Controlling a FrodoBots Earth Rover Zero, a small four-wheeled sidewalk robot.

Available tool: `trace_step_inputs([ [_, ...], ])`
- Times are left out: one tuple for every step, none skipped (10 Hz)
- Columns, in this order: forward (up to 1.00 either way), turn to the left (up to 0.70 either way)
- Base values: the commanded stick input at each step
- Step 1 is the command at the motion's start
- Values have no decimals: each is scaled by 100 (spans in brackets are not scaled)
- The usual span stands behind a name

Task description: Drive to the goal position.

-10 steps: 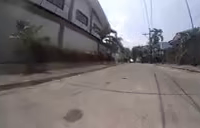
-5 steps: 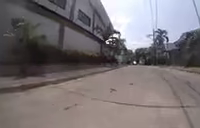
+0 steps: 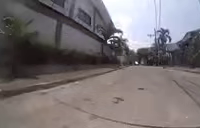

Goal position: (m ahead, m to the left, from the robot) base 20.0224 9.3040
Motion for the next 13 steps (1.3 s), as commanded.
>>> trace_step_inputs([
  [100,-40],
  [100,-40],
  [100,-40],
  [100,-40],
  [100,-40],
  [100,-39],
  [100,-31],
  [100,-8],
  [100,-2],
  [100,-2],
  [100,-2],
  [100,-2],
  [100,-2],
])
